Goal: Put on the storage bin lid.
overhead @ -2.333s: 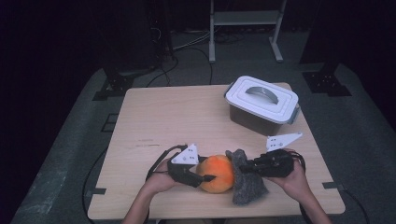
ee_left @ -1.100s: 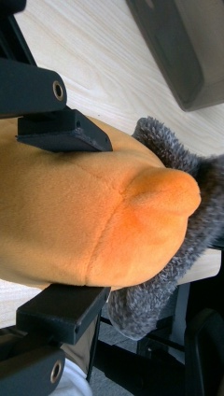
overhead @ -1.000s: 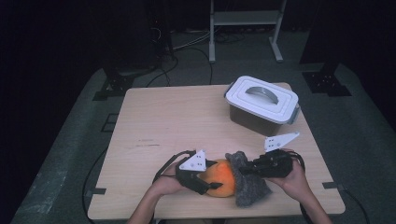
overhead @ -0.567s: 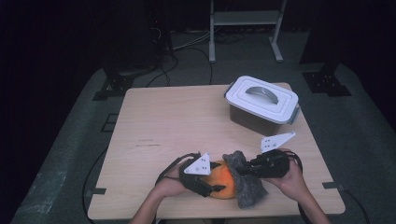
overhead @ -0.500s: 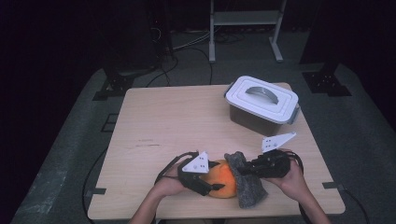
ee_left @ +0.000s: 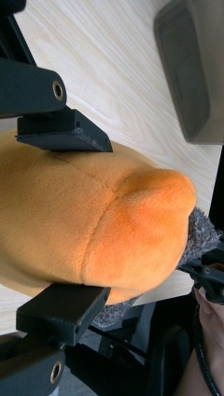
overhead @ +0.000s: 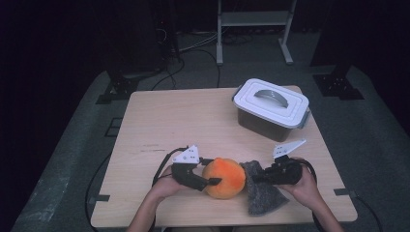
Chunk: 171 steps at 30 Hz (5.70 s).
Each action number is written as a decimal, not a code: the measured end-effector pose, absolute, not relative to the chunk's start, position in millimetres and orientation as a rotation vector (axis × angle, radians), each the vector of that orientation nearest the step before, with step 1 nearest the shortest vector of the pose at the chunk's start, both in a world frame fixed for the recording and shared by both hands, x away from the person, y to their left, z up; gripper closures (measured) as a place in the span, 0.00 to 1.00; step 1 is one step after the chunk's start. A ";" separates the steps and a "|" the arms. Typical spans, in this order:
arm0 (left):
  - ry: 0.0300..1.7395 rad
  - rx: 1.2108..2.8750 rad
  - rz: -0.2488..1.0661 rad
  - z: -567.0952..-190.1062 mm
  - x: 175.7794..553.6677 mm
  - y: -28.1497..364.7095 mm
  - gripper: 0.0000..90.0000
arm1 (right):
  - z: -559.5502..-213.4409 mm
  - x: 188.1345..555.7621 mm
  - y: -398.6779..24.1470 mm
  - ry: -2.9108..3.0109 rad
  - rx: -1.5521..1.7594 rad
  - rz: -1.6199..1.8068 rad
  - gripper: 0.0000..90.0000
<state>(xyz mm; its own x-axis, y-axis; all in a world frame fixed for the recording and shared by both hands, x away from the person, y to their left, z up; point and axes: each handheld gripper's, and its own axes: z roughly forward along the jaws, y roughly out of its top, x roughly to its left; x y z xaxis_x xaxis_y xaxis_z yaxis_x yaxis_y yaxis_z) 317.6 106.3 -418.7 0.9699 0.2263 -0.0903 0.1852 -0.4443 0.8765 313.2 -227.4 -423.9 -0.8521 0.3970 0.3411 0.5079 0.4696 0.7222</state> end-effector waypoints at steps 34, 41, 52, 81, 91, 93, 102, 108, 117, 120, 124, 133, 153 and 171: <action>0.237 2.200 0.208 -392.2 293.2 69.9 0.44 | -371.9 291.7 -206.7 -2.626 -0.683 -1.593 0.87; 0.187 2.177 0.149 -402.4 295.5 66.5 0.34 | -391.1 299.8 -204.7 -2.607 -0.686 -1.513 0.87; 0.294 2.090 -0.030 -429.9 319.0 84.4 0.08 | -404.7 305.3 -221.4 -2.582 -0.720 -1.451 0.87; 0.259 2.114 0.125 -409.0 303.5 78.6 0.42 | -393.0 301.1 -228.7 -2.667 -0.746 -1.454 0.86; 0.210 2.158 0.193 -404.5 294.1 67.9 0.42 | -367.3 291.6 -212.7 -2.696 -0.670 -1.574 0.86; 0.205 2.156 0.176 -405.9 293.9 67.9 0.42 | -372.9 293.1 -209.0 -2.712 -0.669 -1.530 0.86; 0.223 2.096 0.048 -414.8 304.2 73.3 0.20 | -390.9 299.3 -217.1 -2.680 -0.686 -1.453 0.86; 0.269 2.095 -0.007 -423.4 312.3 80.1 0.08 | -393.9 299.1 -220.4 -2.676 -0.677 -1.436 0.86; 0.293 2.065 -0.060 -431.8 315.9 84.2 0.19 | -397.9 302.2 -225.9 -2.649 -0.681 -1.426 0.86; 0.288 2.064 -0.018 -428.3 312.9 85.0 0.36 | -398.1 302.1 -227.6 -2.646 -0.684 -1.427 0.86; 0.267 2.081 0.032 -417.5 310.8 87.5 0.42 | -397.6 302.0 -231.7 -2.640 -0.696 -1.433 0.86; 0.246 2.129 0.172 -400.5 302.3 85.4 0.43 | -380.5 297.2 -220.2 -2.634 -0.680 -1.547 0.86; 0.273 2.104 -0.011 -427.2 317.6 89.2 0.06 | -401.6 300.5 -221.1 -2.667 -0.670 -1.391 0.86; 0.234 2.123 0.194 -402.0 304.9 91.1 0.45 | -377.2 298.6 -212.5 -2.685 -0.695 -1.510 0.87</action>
